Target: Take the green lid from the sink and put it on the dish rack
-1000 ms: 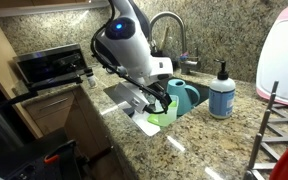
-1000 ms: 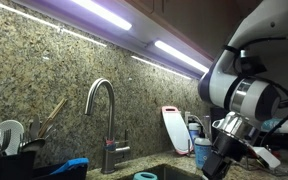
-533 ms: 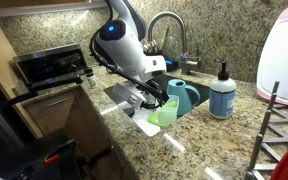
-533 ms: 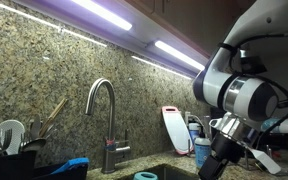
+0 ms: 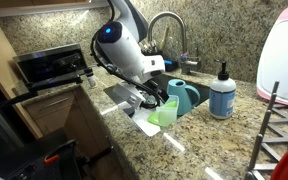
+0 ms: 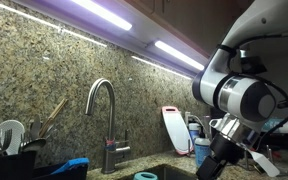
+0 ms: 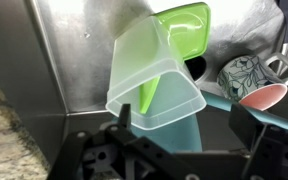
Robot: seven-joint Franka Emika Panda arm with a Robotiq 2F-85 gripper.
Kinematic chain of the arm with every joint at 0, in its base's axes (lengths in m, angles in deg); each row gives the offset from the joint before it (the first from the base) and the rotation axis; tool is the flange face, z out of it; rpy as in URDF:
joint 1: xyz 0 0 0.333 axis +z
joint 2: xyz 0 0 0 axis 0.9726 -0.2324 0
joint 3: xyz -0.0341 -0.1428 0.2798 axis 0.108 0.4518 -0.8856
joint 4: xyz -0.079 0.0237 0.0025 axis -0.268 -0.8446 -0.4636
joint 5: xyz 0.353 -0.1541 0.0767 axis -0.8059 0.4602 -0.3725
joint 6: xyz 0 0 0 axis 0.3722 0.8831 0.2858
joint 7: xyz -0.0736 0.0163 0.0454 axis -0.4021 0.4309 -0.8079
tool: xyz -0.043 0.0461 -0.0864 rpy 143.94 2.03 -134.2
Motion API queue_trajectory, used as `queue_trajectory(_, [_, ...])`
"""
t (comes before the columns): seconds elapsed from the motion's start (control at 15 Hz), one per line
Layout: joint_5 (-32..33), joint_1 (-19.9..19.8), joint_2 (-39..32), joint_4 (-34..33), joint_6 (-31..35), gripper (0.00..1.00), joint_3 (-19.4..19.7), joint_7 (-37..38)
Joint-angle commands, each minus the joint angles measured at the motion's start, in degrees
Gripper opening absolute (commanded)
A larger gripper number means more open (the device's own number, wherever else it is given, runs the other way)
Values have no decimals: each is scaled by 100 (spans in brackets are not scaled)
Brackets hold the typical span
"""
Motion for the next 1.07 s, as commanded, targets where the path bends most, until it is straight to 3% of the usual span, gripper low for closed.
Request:
queue_trajectory(0.0, [-452,113,-73,-156,157,100,81,-280])
queue_trajectory(0.13, [-656,170,-92,-214,195,100,146,-511])
queue_trajectory(0.53, [-200,21,-87,-31,30,100,-5,-154])
queue_trajectory(1.0, [-596,67,-80,-111,-143,100,126,-543])
